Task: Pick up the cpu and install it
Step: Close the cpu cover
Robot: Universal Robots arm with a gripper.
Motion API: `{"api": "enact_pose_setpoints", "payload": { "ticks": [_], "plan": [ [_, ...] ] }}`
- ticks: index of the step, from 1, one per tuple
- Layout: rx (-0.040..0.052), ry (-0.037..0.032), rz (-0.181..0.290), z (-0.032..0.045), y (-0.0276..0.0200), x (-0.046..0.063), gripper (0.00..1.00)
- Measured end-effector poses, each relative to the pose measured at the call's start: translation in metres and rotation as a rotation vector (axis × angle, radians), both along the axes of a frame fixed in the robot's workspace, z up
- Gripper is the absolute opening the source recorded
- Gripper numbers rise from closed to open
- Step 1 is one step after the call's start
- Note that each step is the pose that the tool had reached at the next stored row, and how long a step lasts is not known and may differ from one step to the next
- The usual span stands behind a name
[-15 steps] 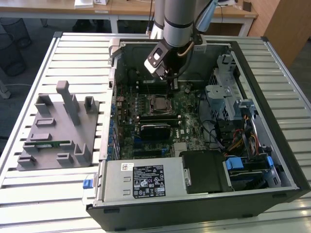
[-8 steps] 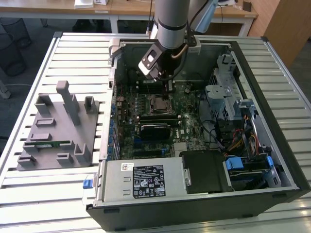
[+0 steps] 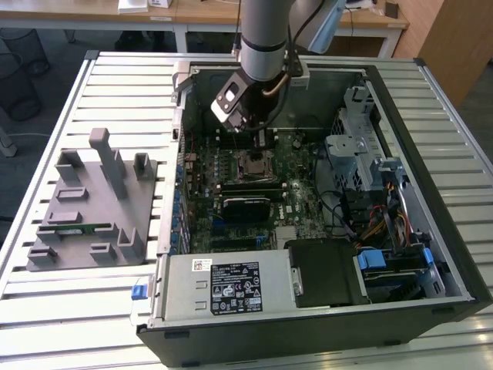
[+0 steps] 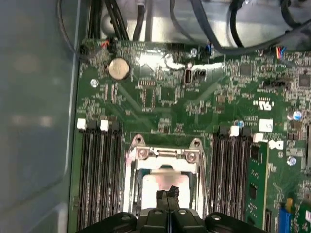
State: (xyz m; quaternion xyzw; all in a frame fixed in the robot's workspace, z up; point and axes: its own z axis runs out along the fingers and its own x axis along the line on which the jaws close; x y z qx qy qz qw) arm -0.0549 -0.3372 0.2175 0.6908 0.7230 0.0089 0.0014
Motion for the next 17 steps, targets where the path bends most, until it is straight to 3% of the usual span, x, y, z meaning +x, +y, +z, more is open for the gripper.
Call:
{"api": "enact_pose_setpoints", "payload": {
  "ticks": [7,17],
  "plan": [
    [0.0002,-0.0001,0.000,-0.0038,0.0000,-0.012,0.11],
    [0.0004,0.0000,0.000,-0.0080,0.0001,-0.015,0.11]
  ]
}}
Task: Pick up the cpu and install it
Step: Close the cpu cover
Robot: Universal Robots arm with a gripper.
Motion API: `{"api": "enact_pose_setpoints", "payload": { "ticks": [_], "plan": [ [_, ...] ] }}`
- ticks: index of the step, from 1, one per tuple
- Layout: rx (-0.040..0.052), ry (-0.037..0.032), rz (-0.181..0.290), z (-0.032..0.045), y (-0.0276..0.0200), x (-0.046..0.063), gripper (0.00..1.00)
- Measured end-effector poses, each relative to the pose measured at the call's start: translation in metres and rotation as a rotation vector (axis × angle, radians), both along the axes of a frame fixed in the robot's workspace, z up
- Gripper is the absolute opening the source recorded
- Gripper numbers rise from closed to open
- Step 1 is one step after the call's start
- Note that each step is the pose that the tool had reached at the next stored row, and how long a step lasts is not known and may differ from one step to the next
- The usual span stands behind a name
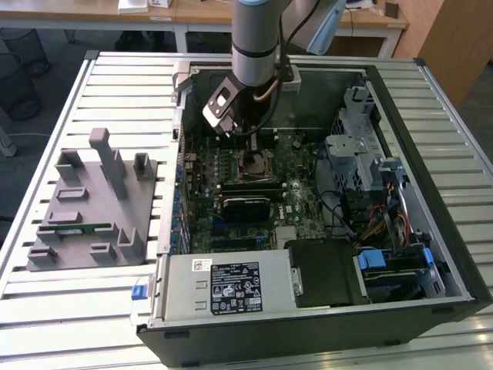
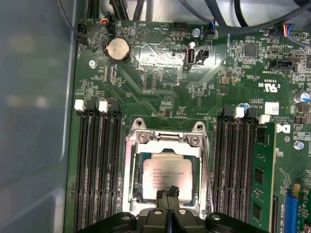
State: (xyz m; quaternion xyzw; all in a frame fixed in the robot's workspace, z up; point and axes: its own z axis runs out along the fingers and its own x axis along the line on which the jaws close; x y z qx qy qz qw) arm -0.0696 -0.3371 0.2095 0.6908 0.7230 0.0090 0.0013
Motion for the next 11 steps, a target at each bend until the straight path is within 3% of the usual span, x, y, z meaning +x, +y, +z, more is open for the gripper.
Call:
{"api": "enact_pose_setpoints", "payload": {
  "ticks": [11],
  "plan": [
    [0.0000,0.0000,0.000,-0.0063,0.0000,-0.0012,0.11]
  ]
}}
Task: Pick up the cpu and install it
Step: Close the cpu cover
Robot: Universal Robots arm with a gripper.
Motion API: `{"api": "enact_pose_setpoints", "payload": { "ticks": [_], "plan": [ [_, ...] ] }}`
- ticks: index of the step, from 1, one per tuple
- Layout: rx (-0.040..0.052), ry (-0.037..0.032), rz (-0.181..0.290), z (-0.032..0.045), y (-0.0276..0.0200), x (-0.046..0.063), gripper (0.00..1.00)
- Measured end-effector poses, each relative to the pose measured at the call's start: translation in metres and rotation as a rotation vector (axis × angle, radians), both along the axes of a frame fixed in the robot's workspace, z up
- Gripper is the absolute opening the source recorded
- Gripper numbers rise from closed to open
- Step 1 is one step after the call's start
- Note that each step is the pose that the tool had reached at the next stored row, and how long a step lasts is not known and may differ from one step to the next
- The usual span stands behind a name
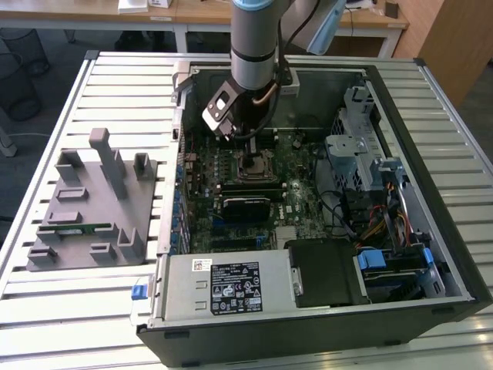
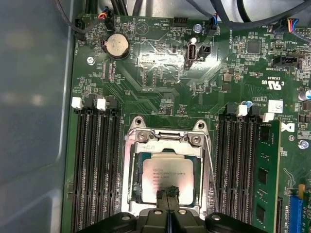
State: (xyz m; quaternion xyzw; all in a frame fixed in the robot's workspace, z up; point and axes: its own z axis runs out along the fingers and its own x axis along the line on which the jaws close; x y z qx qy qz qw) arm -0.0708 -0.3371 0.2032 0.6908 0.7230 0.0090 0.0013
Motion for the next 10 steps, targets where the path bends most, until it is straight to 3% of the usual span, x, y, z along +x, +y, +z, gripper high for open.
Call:
{"api": "enact_pose_setpoints", "payload": {
  "ticks": [10],
  "plan": [
    [0.0006,0.0024,0.000,-0.0034,0.0000,0.0028,0.11]
  ]
}}
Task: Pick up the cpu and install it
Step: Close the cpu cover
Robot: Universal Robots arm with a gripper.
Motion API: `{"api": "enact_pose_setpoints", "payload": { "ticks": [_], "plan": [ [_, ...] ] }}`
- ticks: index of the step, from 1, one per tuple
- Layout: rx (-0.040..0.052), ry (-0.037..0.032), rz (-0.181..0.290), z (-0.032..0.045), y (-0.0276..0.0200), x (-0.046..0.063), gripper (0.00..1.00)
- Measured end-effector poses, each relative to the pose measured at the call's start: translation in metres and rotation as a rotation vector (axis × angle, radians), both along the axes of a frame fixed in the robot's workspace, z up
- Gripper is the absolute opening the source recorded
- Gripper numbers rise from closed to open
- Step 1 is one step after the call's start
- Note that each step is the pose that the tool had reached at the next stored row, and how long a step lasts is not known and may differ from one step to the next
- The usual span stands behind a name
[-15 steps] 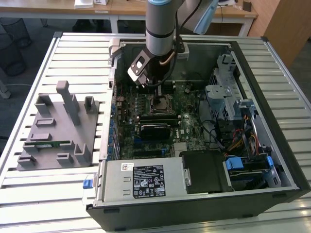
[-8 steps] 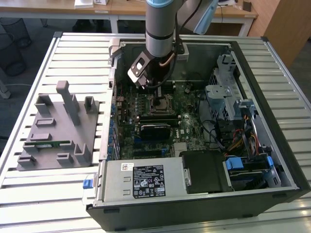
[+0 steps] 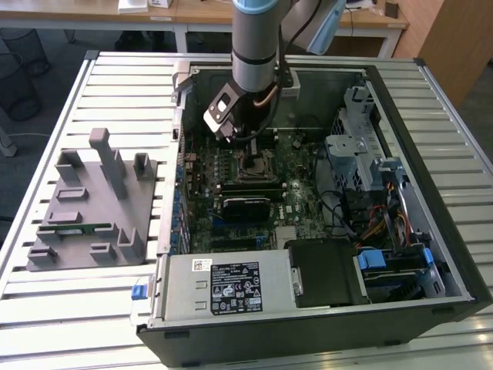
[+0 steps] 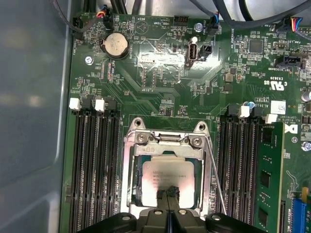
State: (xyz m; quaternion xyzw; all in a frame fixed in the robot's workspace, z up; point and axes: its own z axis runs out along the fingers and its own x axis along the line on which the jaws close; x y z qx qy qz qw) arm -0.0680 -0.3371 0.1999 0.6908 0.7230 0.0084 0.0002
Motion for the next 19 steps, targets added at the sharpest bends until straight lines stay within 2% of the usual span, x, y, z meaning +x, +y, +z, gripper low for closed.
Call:
{"api": "enact_pose_setpoints", "payload": {
  "ticks": [5,10,16,19],
  "plan": [
    [0.0015,0.0022,0.000,-0.0008,-0.0001,0.0043,0.11],
    [0.0074,0.0027,0.000,-0.0004,0.0001,0.0059,0.11],
    [0.0082,0.0055,0.000,0.0058,0.0000,0.0061,0.11],
    [0.0084,0.0054,0.000,0.0061,0.0000,0.0032,0.11]
  ]
}}
